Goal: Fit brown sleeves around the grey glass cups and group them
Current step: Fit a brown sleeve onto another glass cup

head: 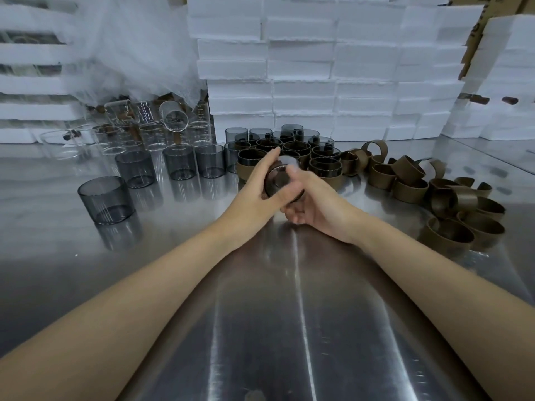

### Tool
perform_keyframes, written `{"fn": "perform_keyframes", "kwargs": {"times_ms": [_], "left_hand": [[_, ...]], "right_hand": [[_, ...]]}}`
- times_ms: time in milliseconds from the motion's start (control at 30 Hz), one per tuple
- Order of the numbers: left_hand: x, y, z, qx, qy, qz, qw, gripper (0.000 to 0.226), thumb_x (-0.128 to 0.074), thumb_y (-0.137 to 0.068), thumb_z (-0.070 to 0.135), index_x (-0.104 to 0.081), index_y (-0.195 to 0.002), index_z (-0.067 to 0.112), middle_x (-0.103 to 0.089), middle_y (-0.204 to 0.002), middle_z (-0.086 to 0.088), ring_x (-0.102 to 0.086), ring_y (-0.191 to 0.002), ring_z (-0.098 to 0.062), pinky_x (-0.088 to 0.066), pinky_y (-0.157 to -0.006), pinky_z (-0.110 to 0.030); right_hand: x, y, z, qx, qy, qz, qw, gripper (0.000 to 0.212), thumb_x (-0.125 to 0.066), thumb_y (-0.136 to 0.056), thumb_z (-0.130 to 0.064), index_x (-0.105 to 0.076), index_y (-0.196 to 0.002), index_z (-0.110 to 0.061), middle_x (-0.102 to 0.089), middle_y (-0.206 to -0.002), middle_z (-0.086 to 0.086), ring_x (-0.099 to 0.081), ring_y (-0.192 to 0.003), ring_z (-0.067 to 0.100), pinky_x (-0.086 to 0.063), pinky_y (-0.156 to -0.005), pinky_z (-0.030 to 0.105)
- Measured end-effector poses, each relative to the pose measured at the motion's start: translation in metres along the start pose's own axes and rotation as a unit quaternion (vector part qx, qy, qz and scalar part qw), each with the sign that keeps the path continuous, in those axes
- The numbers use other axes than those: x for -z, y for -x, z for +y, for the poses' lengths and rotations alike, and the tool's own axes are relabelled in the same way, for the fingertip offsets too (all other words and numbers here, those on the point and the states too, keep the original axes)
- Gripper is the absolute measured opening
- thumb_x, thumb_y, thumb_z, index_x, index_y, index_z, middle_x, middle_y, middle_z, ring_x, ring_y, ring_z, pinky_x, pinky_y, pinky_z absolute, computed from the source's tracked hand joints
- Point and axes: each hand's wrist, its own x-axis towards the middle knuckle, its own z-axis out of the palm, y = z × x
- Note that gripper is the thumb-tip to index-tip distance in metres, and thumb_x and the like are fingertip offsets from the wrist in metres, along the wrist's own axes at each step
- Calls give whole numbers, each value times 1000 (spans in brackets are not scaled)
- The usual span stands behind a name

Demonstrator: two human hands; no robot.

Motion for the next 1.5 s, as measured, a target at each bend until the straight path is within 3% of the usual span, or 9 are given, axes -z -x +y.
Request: {"fn": "perform_keyframes", "kwargs": {"times_ms": [200,333,667,867,1033,1133,1200,1267,1500], "left_hand": [[-1,-1,-5,-46,-27,44,998,63,-80,-77,31,-48,-132,31,-60,-123,12,-58,-114,1,-45,-98,-20],[-2,-3,-4,-39,-17,61,997,42,-71,-79,35,-52,-116,34,-66,-101,24,-62,-100,2,-46,-86,-13],[1,-4,-4,-35,-4,80,996,14,-52,-101,25,-59,-112,26,-67,-96,18,-62,-92,4,-47,-83,-14],[1,-3,-1,-28,-14,108,994,24,-36,-106,28,-60,-109,27,-66,-95,14,-61,-85,4,-46,-84,-15],[3,-2,4,22,14,106,994,54,-20,-92,61,-64,-104,31,-71,-95,13,-65,-98,-2,-48,-97,-26],[3,-2,7,27,25,84,996,50,-41,-84,62,-63,-106,23,-70,-93,12,-65,-92,-2,-49,-90,-28],[1,-1,6,0,22,91,996,35,-69,-80,39,-62,-107,18,-69,-91,14,-63,-86,4,-48,-81,-17],[0,0,6,-19,17,91,995,50,-82,-67,27,-61,-111,12,-69,-94,11,-64,-88,3,-48,-79,-12],[1,1,12,-32,-21,121,992,36,-80,-79,25,-63,-108,12,-71,-99,3,-67,-92,-11,-56,-84,-27]], "right_hand": [[1,3,-3,-105,-133,-124,978,64,-43,-86,-65,-58,-113,-9,-53,-91,10,-54,-57,14,-46,-54,18],[1,2,-2,-133,-157,-119,971,68,-36,-92,-65,-61,-109,-4,-53,-83,13,-53,-61,16,-47,-53,20],[3,1,-2,-154,-161,-115,968,63,-43,-91,-60,-46,-121,-5,-57,-79,14,-54,-60,16,-48,-53,19],[1,1,-2,-149,-149,-84,974,60,-54,-83,-58,-44,-115,-8,-58,-76,16,-55,-56,16,-50,-51,19],[0,2,-2,-154,-150,-80,973,59,-55,-84,-55,-45,-113,-5,-58,-76,18,-56,-55,17,-51,-50,21],[1,1,-1,-148,-154,-82,974,57,-54,-85,-54,-48,-111,-4,-59,-76,17,-58,-56,17,-51,-50,20],[2,0,0,-135,-157,-90,974,55,-52,-87,-53,-49,-115,-5,-60,-77,13,-58,-58,16,-51,-51,20],[2,0,1,-117,-155,-105,975,55,-50,-88,-52,-49,-123,-10,-62,-76,8,-58,-60,13,-51,-52,18],[2,1,0,-113,-147,-83,979,65,-54,-80,-53,-50,-122,-4,-63,-79,16,-65,-63,15,-56,-57,19]]}}
